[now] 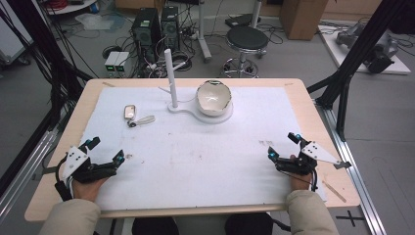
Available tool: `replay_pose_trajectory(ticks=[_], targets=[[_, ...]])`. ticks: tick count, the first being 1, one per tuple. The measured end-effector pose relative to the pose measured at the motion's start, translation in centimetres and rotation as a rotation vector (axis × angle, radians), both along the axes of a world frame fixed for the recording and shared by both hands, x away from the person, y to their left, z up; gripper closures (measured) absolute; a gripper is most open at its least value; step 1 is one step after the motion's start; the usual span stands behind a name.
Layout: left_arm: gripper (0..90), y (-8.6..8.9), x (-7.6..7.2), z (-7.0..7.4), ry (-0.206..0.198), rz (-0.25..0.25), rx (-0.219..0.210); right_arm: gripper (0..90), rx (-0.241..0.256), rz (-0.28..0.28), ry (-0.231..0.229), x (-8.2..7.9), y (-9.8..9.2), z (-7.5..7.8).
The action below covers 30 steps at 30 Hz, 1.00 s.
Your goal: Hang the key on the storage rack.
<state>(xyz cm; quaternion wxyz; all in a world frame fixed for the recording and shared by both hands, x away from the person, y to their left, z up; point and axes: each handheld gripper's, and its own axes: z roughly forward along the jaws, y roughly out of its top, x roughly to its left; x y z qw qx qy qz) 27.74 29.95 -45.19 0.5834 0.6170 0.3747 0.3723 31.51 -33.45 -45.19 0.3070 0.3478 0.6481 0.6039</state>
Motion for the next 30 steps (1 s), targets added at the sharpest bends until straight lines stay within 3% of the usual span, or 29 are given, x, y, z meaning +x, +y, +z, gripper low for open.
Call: replay_pose_trajectory(ticks=[15,19,21,22,23,25,26,27,28,30], targets=[[1.7,0.1,0.0,0.0,-0.005,-0.004,-0.011,0.7,0.000,0.001,-0.002,0.0,0.0,0.0],[1.7,0.4,0.4,0.4,0.016,-0.023,-0.020,0.7,-0.005,0.003,-0.008,0.0,0.0,0.0],[1.7,0.8,0.8,1.6,0.004,-0.048,-0.005,0.7,-0.003,0.003,-0.008,0.0,0.0,0.0],[1.7,1.1,1.7,3.3,0.000,-0.082,0.019,0.7,0.001,0.001,-0.002,0.0,0.0,0.0],[1.7,1.1,1.7,3.3,0.000,-0.082,0.019,0.7,0.001,0.001,-0.002,0.0,0.0,0.0],[1.7,1.4,2.5,4.8,0.003,-0.115,0.037,0.7,0.000,-0.001,-0.001,0.0,0.0,0.0],[1.7,1.8,3.8,6.5,0.020,-0.162,0.068,0.7,0.000,0.000,-0.001,0.0,0.0,0.0],[1.7,1.8,3.8,6.5,0.020,-0.162,0.068,0.7,0.002,0.000,-0.001,0.0,0.0,0.0],[1.7,1.9,4.9,7.9,0.036,-0.200,0.101,0.7,0.000,-0.001,-0.003,0.0,0.0,0.0],[1.7,1.9,5.5,8.7,0.045,-0.220,0.125,0.7,0.001,0.001,-0.002,-0.1,0.0,0.0]])
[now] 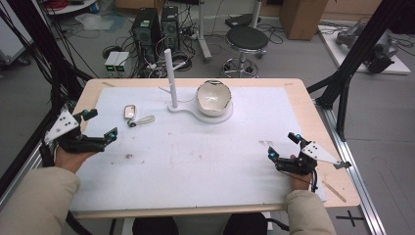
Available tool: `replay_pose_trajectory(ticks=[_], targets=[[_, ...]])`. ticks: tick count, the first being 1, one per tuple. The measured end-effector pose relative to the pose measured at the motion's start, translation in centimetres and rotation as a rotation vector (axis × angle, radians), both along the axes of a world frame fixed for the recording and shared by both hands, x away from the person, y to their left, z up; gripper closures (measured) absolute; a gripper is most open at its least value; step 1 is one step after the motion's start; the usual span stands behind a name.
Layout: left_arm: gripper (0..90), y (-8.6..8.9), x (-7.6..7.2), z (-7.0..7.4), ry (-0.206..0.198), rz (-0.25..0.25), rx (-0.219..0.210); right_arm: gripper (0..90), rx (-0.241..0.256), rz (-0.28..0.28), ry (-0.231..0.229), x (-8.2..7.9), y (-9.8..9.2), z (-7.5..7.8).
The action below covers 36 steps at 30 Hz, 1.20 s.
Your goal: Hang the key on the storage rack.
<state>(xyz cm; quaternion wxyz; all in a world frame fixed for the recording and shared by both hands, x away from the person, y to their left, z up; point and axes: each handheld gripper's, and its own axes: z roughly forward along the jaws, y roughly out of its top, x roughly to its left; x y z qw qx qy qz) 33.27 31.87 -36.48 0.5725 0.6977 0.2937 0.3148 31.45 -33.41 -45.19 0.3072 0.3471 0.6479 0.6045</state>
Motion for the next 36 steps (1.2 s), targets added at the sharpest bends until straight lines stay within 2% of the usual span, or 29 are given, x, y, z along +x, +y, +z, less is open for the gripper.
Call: replay_pose_trajectory(ticks=[1,2,3,5,6,8,9,13,14,15,16,18,20,22,28,29,33,36], targets=[[1.7,0.0,0.4,0.5,0.001,-0.012,0.013,0.7,0.000,0.000,0.000,0.0,0.0,0.0],[1.7,-0.1,1.5,1.6,0.012,-0.036,0.041,0.7,0.001,-0.001,0.000,0.0,0.0,0.0],[1.7,-0.1,1.5,1.6,0.012,-0.036,0.041,0.7,0.000,-0.001,-0.001,0.0,0.0,0.0],[1.7,-0.2,2.5,2.6,0.024,-0.062,0.071,0.7,-0.001,0.001,-0.006,0.0,0.0,0.0],[1.7,-0.4,3.5,3.3,0.046,-0.087,0.109,0.7,-0.004,0.002,-0.006,0.0,0.0,0.0],[1.7,-0.7,4.5,3.8,0.074,-0.111,0.143,0.7,0.000,-0.001,-0.001,0.0,0.0,0.0],[1.7,-0.7,4.5,3.8,0.074,-0.111,0.143,0.7,0.000,-0.001,0.000,0.0,0.0,0.0],[1.7,-1.4,6.6,4.4,0.122,-0.152,0.215,0.7,-0.003,0.002,-0.006,0.0,0.0,0.0],[1.7,-1.8,7.6,4.5,0.144,-0.166,0.246,0.7,-0.003,0.001,-0.006,0.0,0.0,0.0],[1.7,-1.8,7.6,4.5,0.144,-0.166,0.246,0.7,0.000,-0.001,-0.002,0.0,0.0,0.0],[1.7,-2.2,8.4,4.5,0.158,-0.176,0.282,0.7,-0.001,0.001,-0.005,0.1,0.0,0.0],[1.7,-2.4,8.8,4.4,0.165,-0.182,0.288,0.7,-0.002,0.002,-0.006,0.0,0.0,0.0],[1.7,-2.7,9.6,4.3,0.193,-0.194,0.340,0.7,-0.002,0.002,-0.007,0.1,0.0,0.0],[1.7,-3.1,10.3,4.2,0.212,-0.206,0.373,0.7,0.000,0.000,-0.001,0.0,0.0,0.0],[1.7,-4.2,12.2,3.6,0.277,-0.249,0.447,0.7,0.001,-0.002,0.001,0.0,0.0,0.0],[1.7,-4.6,12.7,3.3,0.295,-0.271,0.489,0.7,0.001,-0.002,0.002,0.0,0.0,0.0],[1.7,-5.3,13.5,3.0,0.324,-0.293,0.520,0.7,0.000,-0.001,0.000,0.0,0.0,0.0],[1.7,-5.8,14.1,2.5,0.339,-0.291,0.516,0.7,0.000,-0.001,-0.001,0.0,0.0,0.0]])
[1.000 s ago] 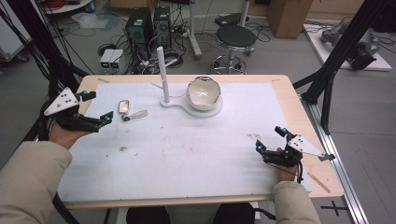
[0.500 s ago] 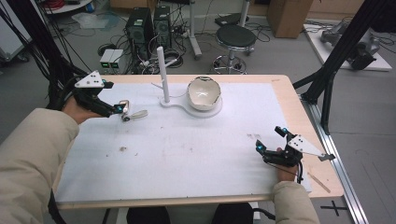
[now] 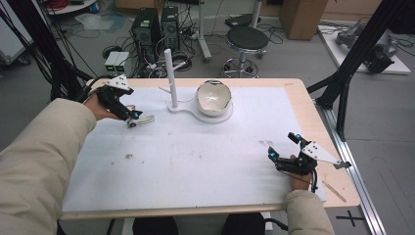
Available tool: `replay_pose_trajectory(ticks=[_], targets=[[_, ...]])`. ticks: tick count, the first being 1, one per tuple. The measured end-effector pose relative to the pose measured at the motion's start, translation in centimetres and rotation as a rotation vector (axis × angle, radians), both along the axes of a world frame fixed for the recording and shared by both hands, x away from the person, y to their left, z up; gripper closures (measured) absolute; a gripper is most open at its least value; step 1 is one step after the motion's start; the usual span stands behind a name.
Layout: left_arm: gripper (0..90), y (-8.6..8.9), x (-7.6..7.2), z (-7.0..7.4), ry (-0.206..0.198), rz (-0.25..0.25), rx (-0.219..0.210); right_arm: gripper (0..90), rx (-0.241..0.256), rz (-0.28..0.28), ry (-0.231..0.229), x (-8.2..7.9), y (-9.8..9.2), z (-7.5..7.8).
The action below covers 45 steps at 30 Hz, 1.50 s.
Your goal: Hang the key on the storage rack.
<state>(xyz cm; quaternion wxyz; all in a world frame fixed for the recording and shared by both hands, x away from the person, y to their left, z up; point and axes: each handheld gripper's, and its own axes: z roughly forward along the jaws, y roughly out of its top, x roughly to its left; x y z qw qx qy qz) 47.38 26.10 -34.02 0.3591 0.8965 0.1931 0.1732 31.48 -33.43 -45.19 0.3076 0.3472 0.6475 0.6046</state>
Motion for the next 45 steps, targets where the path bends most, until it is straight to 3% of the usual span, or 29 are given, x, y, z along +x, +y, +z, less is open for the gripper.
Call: replay_pose_trajectory(ticks=[1,2,7,14,16,18,28,33,39,45], targets=[[1.7,-0.1,0.2,-0.3,0.009,0.000,0.011,0.7,-0.001,-0.001,0.001,0.0,0.0,0.0],[1.7,-0.3,0.5,-1.0,0.044,-0.001,0.039,0.7,0.000,-0.001,0.001,0.0,0.0,0.0],[1.7,-0.6,1.0,-2.1,0.094,0.011,0.095,0.7,0.001,-0.001,0.002,0.0,0.0,0.0],[1.7,-1.2,1.3,-3.3,0.128,0.008,0.165,0.7,0.000,-0.001,0.002,0.0,0.0,0.0],[2.0,-1.3,1.5,-3.8,0.162,0.014,0.176,0.7,0.000,-0.001,0.001,0.0,0.0,0.0],[2.8,-1.2,1.6,-3.8,0.167,0.012,0.186,0.7,0.001,-0.001,0.002,0.0,0.0,0.0],[12.6,-1.3,1.9,-5.1,0.232,0.006,0.245,0.7,0.000,-0.001,0.001,0.0,0.0,0.0],[23.2,-1.5,1.9,-5.4,0.256,0.000,0.280,0.7,-0.001,-0.001,0.001,0.0,0.0,0.0],[31.4,-1.5,1.9,-5.7,0.279,0.046,0.309,0.6,0.001,-0.001,0.002,0.0,0.0,0.0],[39.4,-1.4,1.8,-5.6,0.298,0.053,0.336,0.7,-0.001,0.003,-0.003,0.0,0.0,0.0]])
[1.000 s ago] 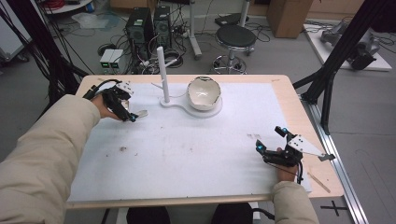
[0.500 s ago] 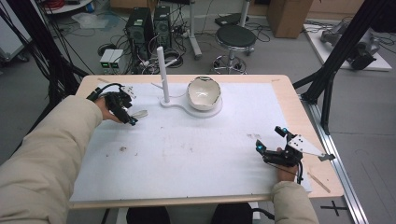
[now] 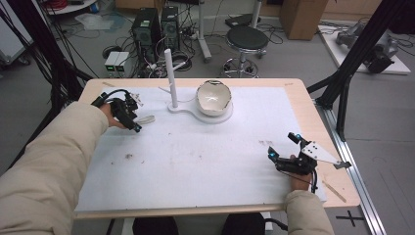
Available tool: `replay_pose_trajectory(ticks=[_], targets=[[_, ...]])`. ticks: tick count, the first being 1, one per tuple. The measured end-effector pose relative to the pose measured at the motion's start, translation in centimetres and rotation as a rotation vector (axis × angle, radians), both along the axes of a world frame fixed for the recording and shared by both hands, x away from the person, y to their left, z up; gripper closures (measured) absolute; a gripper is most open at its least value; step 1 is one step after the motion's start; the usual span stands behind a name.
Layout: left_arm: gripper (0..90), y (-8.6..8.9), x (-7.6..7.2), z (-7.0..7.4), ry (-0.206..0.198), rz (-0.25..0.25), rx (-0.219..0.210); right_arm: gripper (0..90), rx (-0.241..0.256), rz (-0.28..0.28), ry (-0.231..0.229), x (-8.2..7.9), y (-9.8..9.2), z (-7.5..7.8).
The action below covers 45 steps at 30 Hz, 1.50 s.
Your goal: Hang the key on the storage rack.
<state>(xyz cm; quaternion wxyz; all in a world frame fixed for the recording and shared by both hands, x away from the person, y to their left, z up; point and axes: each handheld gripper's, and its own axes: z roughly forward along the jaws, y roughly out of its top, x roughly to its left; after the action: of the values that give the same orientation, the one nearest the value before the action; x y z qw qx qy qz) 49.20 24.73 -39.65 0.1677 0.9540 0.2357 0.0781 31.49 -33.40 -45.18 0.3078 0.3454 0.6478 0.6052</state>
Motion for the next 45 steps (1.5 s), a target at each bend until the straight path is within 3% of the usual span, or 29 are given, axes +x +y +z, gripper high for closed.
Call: replay_pose_trajectory(ticks=[13,16,24,37,45], targets=[[60.8,0.18,0.00,-0.06,0.022,0.065,0.071,0.7,-0.004,0.000,-0.003,0.01,-0.01,0.00],[61.2,0.21,0.02,-0.19,0.022,0.063,0.084,0.7,-0.003,0.001,0.002,-0.03,0.00,0.00],[74.8,0.12,0.08,-0.23,0.014,0.066,0.111,0.7,-0.003,0.000,-0.002,0.00,0.00,0.00],[80.0,-0.03,0.10,-0.30,0.034,0.079,0.134,0.7,0.000,-0.001,0.003,-0.01,-0.04,0.00],[80.4,-0.25,-0.18,-0.17,0.045,0.054,0.140,0.7,0.000,-0.001,0.004,-0.01,-0.04,0.00]])
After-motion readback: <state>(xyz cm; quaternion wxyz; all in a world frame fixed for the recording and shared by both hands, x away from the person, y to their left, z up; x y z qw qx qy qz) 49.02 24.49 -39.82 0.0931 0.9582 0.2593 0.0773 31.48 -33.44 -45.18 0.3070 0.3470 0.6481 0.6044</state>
